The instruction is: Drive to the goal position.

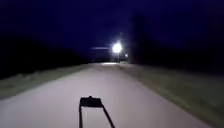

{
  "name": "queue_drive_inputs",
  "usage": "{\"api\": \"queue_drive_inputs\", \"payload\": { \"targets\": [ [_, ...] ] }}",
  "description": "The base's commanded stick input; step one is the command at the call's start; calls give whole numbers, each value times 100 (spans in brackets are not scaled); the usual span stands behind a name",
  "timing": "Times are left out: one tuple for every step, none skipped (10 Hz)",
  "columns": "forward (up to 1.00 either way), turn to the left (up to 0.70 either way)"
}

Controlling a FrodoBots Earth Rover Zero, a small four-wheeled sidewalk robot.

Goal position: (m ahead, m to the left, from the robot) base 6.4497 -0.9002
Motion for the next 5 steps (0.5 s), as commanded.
{"api": "queue_drive_inputs", "payload": {
  "targets": [
    [100, 0],
    [100, 0],
    [100, 0],
    [100, 0],
    [100, 0]
  ]
}}
